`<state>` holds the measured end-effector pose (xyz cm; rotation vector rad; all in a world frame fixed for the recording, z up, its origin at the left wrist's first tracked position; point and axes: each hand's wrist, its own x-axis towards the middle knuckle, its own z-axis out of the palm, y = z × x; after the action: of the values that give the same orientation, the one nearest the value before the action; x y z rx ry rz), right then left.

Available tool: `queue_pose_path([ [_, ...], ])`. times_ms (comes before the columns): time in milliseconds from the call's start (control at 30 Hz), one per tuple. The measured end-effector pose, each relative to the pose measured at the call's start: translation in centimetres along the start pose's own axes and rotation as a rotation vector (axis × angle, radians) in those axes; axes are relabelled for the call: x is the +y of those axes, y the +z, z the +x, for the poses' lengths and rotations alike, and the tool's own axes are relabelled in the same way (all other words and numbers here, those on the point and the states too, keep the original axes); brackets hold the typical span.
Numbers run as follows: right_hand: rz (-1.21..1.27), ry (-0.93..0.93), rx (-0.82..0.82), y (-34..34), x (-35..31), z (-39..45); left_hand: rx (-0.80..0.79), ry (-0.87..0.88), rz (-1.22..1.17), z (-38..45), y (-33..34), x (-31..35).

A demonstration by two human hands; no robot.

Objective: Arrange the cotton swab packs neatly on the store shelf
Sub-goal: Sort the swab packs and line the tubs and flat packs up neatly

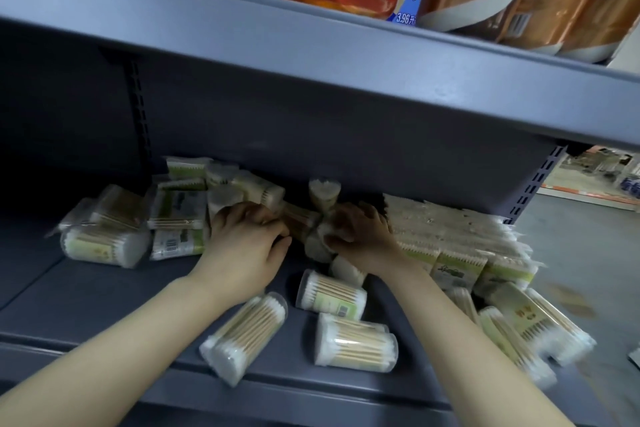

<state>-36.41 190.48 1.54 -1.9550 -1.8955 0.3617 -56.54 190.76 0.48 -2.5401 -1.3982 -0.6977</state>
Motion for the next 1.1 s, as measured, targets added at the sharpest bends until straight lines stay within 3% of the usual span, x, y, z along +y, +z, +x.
queue_pose_path([
  [167,0.012,0.020,0.047,-0.2,0.0,-0.2,0.001,0.001,-0.066,-0.4,0.4,0.2],
  [367,0.057,-0.089,0.117,-0.7,-0.5,-1.5,0.067,0.012,-0.069,-0.7,0.3,0.7],
  [567,0.064,-0.171,0.255,-3.1,0.3,-4.1,-0.020,0.006,-0.147,-0.3,-0.1,2.5],
  [767,0.026,-0.071,0.363,-5.8,4.8,-7.7,-0.308,0.188,-0.144,0.8,0.6,4.9],
  [933,-0.081,0.072,0.336,-6.6,8.4,-10.4,-0.502,0.283,-0.092,1.4,1.3,5.9],
  [1100,-0.063,0.170,0.339,-6.2,10.6,-12.2,-0.548,0.281,-0.076,1.9,1.6,6.0],
])
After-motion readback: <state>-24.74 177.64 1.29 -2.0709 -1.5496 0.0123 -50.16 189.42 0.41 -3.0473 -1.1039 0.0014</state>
